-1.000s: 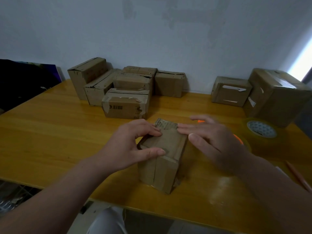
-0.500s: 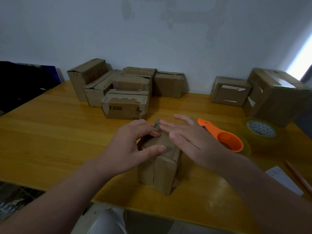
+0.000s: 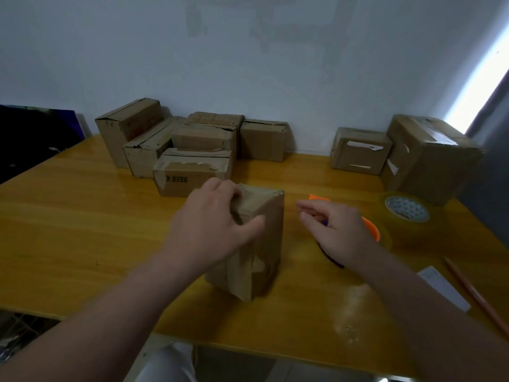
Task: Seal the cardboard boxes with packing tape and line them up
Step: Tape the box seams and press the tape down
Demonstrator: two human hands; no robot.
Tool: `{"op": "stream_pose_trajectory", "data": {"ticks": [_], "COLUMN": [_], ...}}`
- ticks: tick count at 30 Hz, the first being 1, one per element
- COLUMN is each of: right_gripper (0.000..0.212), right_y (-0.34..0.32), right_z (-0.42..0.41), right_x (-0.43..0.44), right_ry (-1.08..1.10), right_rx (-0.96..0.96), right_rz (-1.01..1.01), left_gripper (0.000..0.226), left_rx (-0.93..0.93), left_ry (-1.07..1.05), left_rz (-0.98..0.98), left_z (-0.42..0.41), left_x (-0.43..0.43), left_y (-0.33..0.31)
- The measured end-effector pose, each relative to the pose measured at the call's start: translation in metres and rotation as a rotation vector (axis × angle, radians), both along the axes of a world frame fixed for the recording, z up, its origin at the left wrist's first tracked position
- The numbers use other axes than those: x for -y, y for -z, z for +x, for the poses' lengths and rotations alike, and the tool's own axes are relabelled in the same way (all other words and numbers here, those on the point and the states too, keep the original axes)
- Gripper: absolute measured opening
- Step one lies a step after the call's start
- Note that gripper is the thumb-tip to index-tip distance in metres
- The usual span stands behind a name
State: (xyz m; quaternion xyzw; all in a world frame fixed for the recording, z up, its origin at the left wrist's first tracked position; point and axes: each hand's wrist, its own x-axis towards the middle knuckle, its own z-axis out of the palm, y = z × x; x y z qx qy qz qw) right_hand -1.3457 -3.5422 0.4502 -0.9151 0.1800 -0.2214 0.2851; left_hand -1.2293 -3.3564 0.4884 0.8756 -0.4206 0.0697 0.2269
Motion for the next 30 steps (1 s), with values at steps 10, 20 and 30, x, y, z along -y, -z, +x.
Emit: {"op": "stream_pose_trajectory", "data": {"ticks": [10,20,30], "right_gripper": [0.057,0.036,0.039], "right_y": [0.031,0.071,0.037], "right_z": [0.013,0.036,0.032], "right_x": [-0.018,-0.037,-0.008], "right_ry": [-0.094,0.048,0.017], "right_rx": [-0.524,-0.421,0.131], "right_rz": [0.189,0.100,0.643], "left_gripper": [0.066,0.069,0.098], "left_rx": [-0.107,-0.094,-0.372], "left_ry": [-0.043,0.052,0.066], "left_rz": [-0.338,-0.472,-0.471], "left_z": [0.008,0.007,0.013], "left_x": [-0.009,-0.022,-0.021], "left_y": [0.019,0.038,0.032]}}
